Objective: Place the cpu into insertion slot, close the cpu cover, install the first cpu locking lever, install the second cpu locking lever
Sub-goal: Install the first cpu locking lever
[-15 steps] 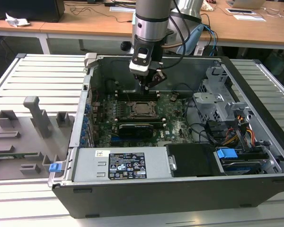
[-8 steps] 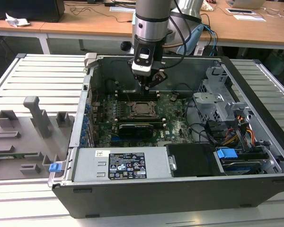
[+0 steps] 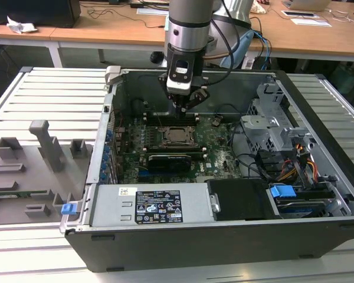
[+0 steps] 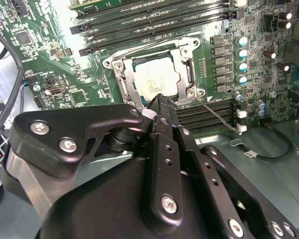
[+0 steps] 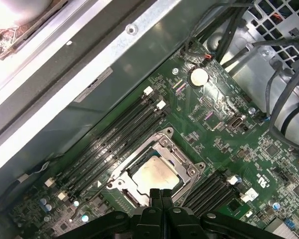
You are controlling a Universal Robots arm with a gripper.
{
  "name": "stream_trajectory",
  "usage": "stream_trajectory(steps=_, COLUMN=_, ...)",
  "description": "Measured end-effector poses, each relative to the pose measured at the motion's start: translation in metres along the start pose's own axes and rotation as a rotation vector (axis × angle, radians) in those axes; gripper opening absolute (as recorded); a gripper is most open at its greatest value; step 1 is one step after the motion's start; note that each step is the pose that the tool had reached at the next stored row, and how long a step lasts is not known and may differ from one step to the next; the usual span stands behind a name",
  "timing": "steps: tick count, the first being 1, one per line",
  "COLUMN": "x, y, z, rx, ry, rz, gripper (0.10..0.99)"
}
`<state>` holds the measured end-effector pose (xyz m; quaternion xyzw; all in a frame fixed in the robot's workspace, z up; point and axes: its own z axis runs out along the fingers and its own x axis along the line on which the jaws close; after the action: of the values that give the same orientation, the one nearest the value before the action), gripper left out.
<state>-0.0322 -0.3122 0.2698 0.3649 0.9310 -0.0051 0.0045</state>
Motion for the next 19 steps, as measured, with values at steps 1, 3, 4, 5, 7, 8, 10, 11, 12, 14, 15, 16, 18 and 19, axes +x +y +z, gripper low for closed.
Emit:
stream_trajectory(steps=1, x=0.0000, y=0.0000, z=0.0000, rx=0.000, ry=0.0000, rz=-0.006, gripper=0.106)
stream_trajectory(steps=3, x=0.0000, y=0.0000, z=0.0000, rx=0.000, ry=-0.0001, rz=-0.019, gripper=0.106)
stream_trajectory(steps=4, x=0.0000, y=0.0000, z=0.0000, rx=0.000, ry=-0.0001, rz=-0.028, gripper=0.106)
stream_trajectory(steps=5, x=0.0000, y=0.0000, z=0.0000, rx=0.000, ry=-0.0002, rz=-0.038, gripper=0.106)
stream_trajectory(steps=7, x=0.0000, y=0.0000, z=0.0000, rx=-0.001, ry=-0.0004, rz=-0.067, gripper=0.106)
stream_trajectory(steps=8, x=0.0000, y=0.0000, z=0.0000, rx=-0.001, ry=-0.0005, rz=-0.084, gripper=0.106)
stream_trajectory(steps=10, x=0.0000, y=0.0000, z=0.0000, rx=-0.001, ry=-0.0007, rz=-0.123, gripper=0.106)
stream_trajectory(steps=11, x=0.0000, y=0.0000, z=0.0000, rx=-0.002, ry=-0.0008, rz=-0.141, gripper=0.106)
stream_trajectory(steps=12, x=0.0000, y=0.0000, z=0.0000, rx=-0.002, ry=-0.0010, rz=-0.166, gripper=0.106)
stream_trajectory(steps=14, x=0.0000, y=0.0000, z=0.0000, rx=-0.003, ry=-0.0013, rz=-0.209, gripper=0.106)
stream_trajectory(steps=15, x=0.0000, y=0.0000, z=0.0000, rx=-0.003, ry=-0.0014, rz=-0.225, gripper=0.106)
stream_trajectory(steps=16, x=0.0000, y=0.0000, z=0.0000, rx=-0.003, ry=-0.0015, rz=-0.247, gripper=0.106)
stream_trajectory(steps=18, x=0.0000, y=0.0000, z=0.0000, rx=-0.004, ry=-0.0018, rz=-0.291, gripper=0.106)
stream_trajectory(steps=19, x=0.0000, y=0.0000, z=0.0000, rx=-0.004, ry=-0.0019, rz=-0.310, gripper=0.106)
